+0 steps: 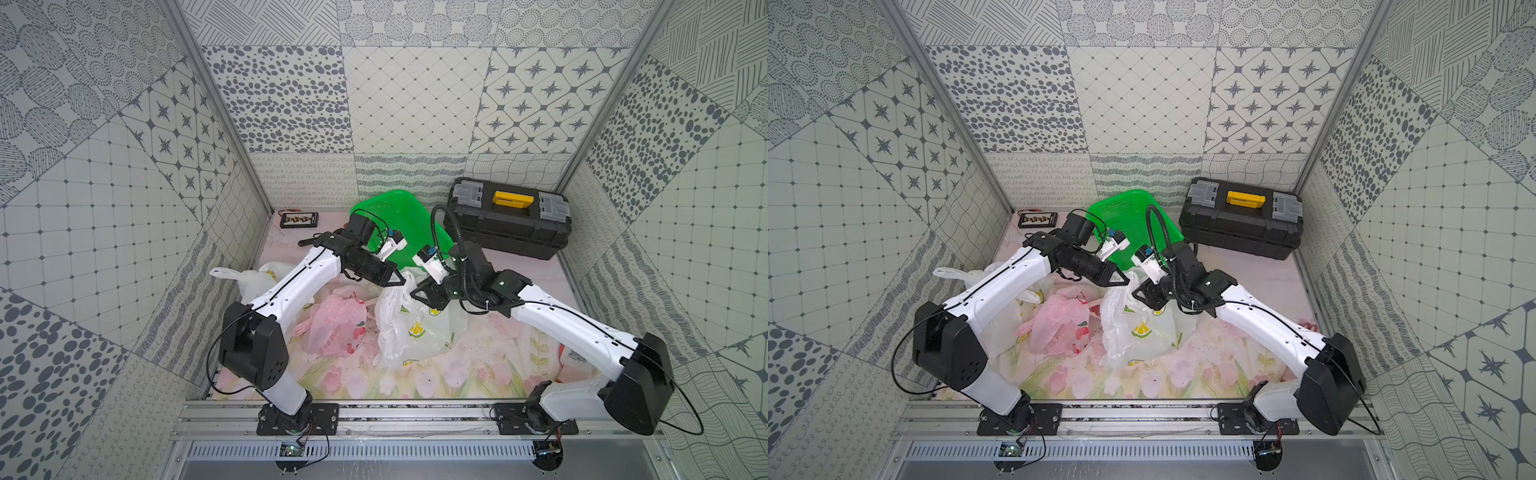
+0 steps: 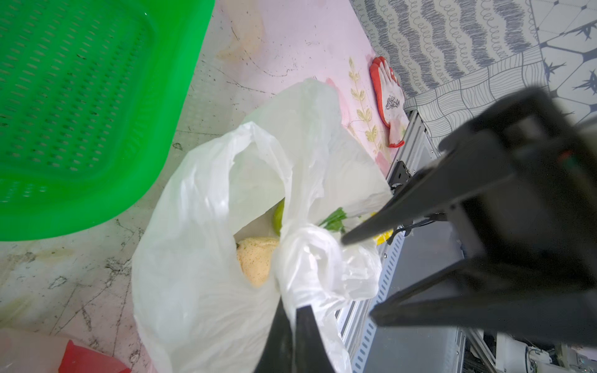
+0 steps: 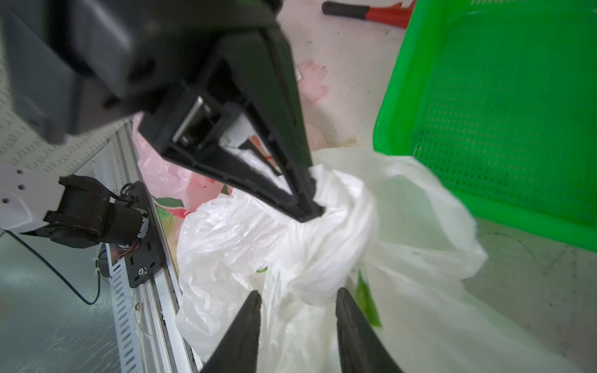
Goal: Place the pears into plastic bags & tie knots
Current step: Tie the plastic bag at the center of the board.
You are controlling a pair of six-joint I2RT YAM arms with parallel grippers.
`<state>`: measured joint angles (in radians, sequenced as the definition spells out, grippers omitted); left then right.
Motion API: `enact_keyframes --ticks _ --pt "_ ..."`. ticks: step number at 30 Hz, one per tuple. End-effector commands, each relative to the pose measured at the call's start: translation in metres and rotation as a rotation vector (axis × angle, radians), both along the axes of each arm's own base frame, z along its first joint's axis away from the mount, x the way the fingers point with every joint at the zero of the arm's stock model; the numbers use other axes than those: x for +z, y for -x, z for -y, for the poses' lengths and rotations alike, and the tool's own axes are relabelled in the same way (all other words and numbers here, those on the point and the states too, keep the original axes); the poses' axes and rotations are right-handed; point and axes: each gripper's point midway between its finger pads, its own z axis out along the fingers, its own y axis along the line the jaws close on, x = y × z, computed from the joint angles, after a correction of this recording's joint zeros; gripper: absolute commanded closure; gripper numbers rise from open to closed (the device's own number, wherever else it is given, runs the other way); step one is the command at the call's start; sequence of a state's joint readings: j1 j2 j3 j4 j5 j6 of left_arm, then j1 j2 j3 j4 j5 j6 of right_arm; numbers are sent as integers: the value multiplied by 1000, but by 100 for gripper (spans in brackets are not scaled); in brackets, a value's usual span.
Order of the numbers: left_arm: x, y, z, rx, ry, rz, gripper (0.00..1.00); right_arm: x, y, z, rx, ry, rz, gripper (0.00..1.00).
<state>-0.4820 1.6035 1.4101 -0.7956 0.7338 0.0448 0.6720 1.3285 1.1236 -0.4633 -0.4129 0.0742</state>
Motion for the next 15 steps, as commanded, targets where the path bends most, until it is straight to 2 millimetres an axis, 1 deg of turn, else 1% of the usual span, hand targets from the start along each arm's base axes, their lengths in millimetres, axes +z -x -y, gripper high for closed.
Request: enact_keyframes --ticks 1,3,5,7,10,12,15 --pt "5 -7 1 8 1 98 100 56 2 5 25 -181 11 58" --pt "6 -5 2 3 -2 103 100 58 -7 15 -7 -158 40 57" --pt "8 -4 2 -1 3 111 100 48 -16 24 -37 -66 79 57" --pt "12 -3 3 -4 8 119 100 35 -22 28 -40 24 75 56" --pt "15 -1 3 -11 10 125 100 24 -21 24 6 87 53 50" --pt "16 0 4 -15 11 128 100 17 -19 16 40 112 48 46" --pt "17 1 5 -17 11 126 100 10 -16 4 86 133 45 44"
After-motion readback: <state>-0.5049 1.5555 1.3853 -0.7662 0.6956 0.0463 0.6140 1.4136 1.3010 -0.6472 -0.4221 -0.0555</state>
